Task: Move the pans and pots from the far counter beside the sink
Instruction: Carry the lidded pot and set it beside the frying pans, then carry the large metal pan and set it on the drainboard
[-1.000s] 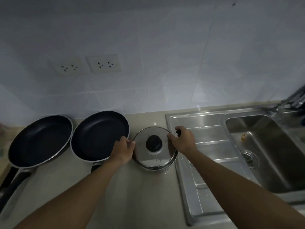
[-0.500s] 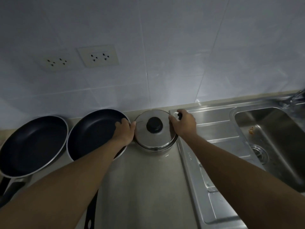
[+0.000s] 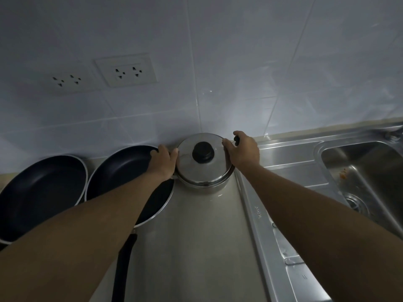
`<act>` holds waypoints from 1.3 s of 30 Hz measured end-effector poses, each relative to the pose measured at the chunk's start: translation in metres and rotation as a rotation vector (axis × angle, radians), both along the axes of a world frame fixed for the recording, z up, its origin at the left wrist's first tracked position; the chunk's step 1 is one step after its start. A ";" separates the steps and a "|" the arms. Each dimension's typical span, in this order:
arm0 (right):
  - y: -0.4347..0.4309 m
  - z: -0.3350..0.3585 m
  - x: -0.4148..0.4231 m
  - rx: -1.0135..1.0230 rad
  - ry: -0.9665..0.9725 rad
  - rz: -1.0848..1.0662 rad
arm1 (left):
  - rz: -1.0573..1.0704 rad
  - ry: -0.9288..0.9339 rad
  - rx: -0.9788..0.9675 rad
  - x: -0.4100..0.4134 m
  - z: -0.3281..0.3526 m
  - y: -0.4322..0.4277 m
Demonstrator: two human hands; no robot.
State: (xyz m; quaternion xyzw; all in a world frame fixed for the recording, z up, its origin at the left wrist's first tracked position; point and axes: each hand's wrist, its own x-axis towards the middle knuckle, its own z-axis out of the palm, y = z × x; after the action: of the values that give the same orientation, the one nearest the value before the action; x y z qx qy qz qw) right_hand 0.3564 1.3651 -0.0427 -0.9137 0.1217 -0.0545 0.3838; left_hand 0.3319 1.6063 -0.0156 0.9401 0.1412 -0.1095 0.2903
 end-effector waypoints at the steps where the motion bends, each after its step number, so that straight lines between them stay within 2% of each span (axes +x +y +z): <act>1: 0.000 0.000 0.001 -0.002 0.000 0.000 | -0.004 0.009 -0.001 0.001 0.000 0.001; 9: -0.005 0.010 -0.002 -0.033 0.075 0.090 | -0.061 0.086 0.080 -0.001 0.010 0.003; 13: -0.013 0.023 -0.017 -0.074 0.095 0.125 | -0.194 0.015 0.261 -0.004 0.023 0.006; 15: -0.016 0.032 -0.027 -0.090 0.087 0.133 | -0.262 -0.038 0.292 -0.007 0.032 0.005; 21: -0.038 0.057 -0.070 -0.155 0.055 0.138 | -0.390 -0.182 0.192 -0.025 0.062 -0.028; 30: -0.112 0.087 -0.156 -0.156 0.025 -0.036 | -0.672 -0.206 0.029 -0.063 0.087 -0.134; 39: -0.231 0.100 -0.267 -0.164 0.014 -0.198 | -0.827 -0.182 -0.007 -0.118 0.092 -0.253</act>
State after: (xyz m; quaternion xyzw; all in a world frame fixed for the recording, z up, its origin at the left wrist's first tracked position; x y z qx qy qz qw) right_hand 0.0890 1.1342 0.0575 -0.9260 0.2092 -0.0957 0.2995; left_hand 0.2134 1.3529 0.0760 0.9225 -0.2746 -0.1336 0.2363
